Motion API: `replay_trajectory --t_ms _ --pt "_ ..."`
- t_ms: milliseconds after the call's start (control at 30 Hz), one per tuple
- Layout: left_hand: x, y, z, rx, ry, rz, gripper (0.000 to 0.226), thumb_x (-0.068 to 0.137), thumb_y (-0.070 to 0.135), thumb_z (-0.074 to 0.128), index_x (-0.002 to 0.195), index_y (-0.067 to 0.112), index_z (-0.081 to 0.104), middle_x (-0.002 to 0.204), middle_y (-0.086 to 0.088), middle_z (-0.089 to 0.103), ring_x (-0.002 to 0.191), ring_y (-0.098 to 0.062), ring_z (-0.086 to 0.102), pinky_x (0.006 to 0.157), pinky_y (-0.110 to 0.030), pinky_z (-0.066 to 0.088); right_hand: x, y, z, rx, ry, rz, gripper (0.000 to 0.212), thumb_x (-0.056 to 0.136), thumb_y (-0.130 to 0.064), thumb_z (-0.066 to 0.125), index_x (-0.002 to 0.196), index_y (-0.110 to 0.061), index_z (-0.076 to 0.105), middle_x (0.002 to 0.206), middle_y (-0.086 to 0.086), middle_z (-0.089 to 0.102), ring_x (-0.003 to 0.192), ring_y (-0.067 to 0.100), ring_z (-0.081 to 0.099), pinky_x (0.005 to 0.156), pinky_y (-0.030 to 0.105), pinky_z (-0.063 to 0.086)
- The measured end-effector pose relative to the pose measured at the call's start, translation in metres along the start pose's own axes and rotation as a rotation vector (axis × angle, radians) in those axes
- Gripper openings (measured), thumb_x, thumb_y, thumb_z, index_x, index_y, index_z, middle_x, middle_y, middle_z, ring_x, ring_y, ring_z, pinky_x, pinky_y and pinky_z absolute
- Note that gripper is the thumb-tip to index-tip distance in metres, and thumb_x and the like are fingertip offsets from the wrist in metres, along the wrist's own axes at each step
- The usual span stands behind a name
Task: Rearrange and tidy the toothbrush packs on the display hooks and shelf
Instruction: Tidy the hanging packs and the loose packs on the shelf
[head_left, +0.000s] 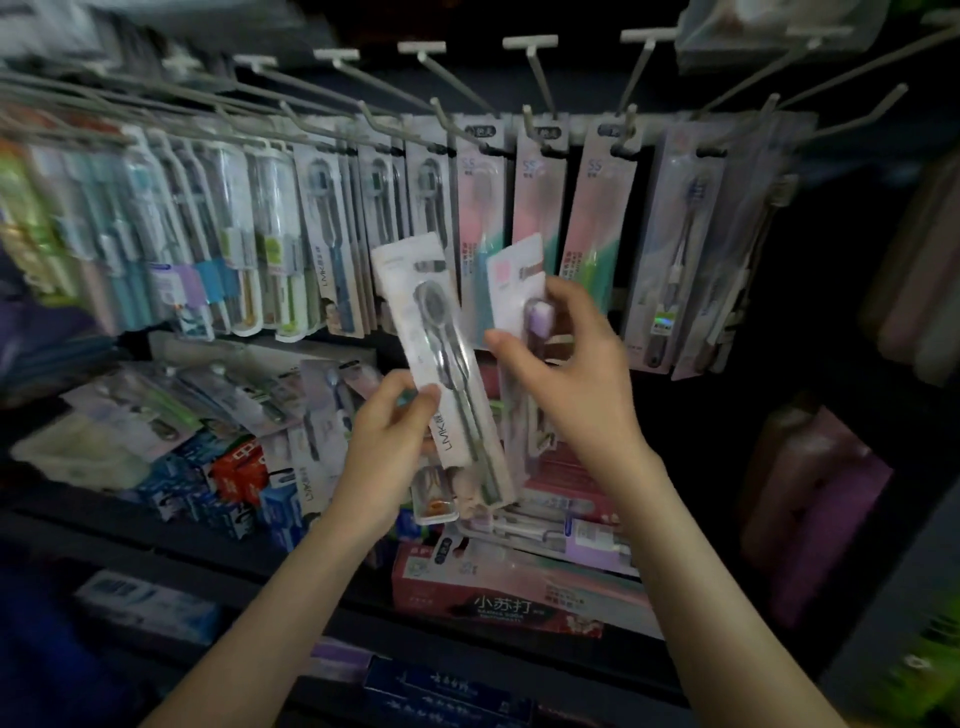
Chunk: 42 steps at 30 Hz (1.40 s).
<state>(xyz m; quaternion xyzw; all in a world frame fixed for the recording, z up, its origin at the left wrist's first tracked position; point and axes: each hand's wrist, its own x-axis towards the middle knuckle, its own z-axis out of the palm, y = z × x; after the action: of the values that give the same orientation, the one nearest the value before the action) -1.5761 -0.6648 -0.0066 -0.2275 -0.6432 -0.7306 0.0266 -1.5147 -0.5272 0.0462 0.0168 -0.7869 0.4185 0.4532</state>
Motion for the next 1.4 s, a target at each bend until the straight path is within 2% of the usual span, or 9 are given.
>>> replay_trajectory --t_ms 100,200,467,633,900,1033,1200,1333,1400 --pt "0.002 0.006 0.001 0.075 -0.017 0.077 0.014 0.097 0.023 0.050 0.086 0.024 0.059 0.081 -0.020 0.056 0.081 -0.038 0.059 0.075 -0.048 0.052 0.015 -0.002 0.012 0.041 -0.056 0.103 0.037 0.075 -0.035 0.076 0.102 -0.022 0.056 0.096 -0.006 0.063 0.085 0.007 0.059 0.072 0.018 0.048" --pt "0.005 0.013 0.006 0.113 -0.040 0.097 0.010 0.096 0.024 0.052 0.089 0.018 0.055 0.068 -0.011 0.042 0.063 -0.024 0.047 0.062 -0.032 0.043 0.024 0.000 0.022 -0.024 -0.146 0.122 0.040 0.077 -0.038 0.075 0.108 -0.019 0.059 0.099 -0.005 0.064 0.082 0.004 0.058 0.064 0.004 0.041" --pt "0.008 0.012 0.028 0.180 -0.049 0.080 0.032 0.084 0.014 0.070 0.108 0.024 0.052 0.092 0.001 0.064 0.080 -0.003 0.062 0.067 -0.019 0.050 0.020 0.014 0.020 -0.043 -0.139 0.224 0.049 0.078 -0.039 0.073 0.114 -0.017 0.047 0.101 -0.005 0.059 0.092 0.013 0.059 0.075 0.026 0.049" --pt "0.011 0.011 0.037 0.125 -0.093 0.102 0.036 0.083 0.015 0.070 0.114 0.024 0.055 0.102 0.006 0.067 0.094 -0.007 0.065 0.081 -0.030 0.054 0.010 0.021 -0.003 -0.047 -0.282 0.213 0.060 0.083 -0.035 0.068 0.136 -0.031 0.040 0.109 -0.012 0.059 0.100 0.005 0.057 0.077 0.014 0.043" --pt "0.027 0.032 0.053 0.142 -0.270 0.206 0.039 0.085 0.022 0.069 0.119 0.034 0.054 0.109 0.018 0.063 0.101 0.004 0.059 0.087 -0.019 0.048 0.008 0.017 -0.047 -0.137 0.171 0.148 0.057 0.084 -0.035 0.066 0.135 -0.032 0.040 0.120 -0.006 0.059 0.108 0.012 0.056 0.082 0.016 0.040" --pt "0.041 0.041 0.054 0.114 -0.228 0.220 0.042 0.087 0.022 0.065 0.126 0.030 0.051 0.110 0.016 0.063 0.095 0.000 0.062 0.077 -0.015 0.050 0.020 0.020 -0.063 -0.226 0.366 0.130 0.061 0.086 -0.025 0.066 0.140 -0.022 0.038 0.137 0.004 0.049 0.120 0.011 0.046 0.085 -0.005 0.025" --pt "0.052 0.045 0.056 0.137 -0.199 0.235 0.055 0.088 0.028 0.065 0.137 0.020 0.043 0.120 0.006 0.060 0.096 -0.004 0.061 0.086 -0.029 0.052 0.044 0.021 -0.068 -0.493 0.398 0.077 0.061 0.089 -0.027 0.061 0.143 -0.021 0.034 0.137 0.008 0.042 0.127 0.025 0.042 0.103 0.035 0.039" --pt "0.050 0.044 0.058 0.099 -0.231 0.216 0.041 0.088 0.024 0.065 0.127 0.023 0.051 0.115 -0.001 0.064 0.098 -0.017 0.062 0.086 -0.032 0.048 0.064 0.016 -0.068 -0.546 0.444 0.049 0.060 0.090 -0.024 0.059 0.144 -0.020 0.032 0.139 0.010 0.039 0.126 0.028 0.042 0.102 0.039 0.040" --pt "0.049 0.040 0.056 0.086 -0.236 0.213 0.031 0.088 0.020 0.065 0.116 0.028 0.055 0.110 0.004 0.064 0.096 -0.004 0.062 0.084 -0.025 0.048 0.074 0.016 -0.071 -0.544 0.481 0.096 0.060 0.090 -0.026 0.059 0.144 -0.019 0.032 0.142 0.012 0.037 0.126 0.031 0.043 0.099 0.042 0.043"
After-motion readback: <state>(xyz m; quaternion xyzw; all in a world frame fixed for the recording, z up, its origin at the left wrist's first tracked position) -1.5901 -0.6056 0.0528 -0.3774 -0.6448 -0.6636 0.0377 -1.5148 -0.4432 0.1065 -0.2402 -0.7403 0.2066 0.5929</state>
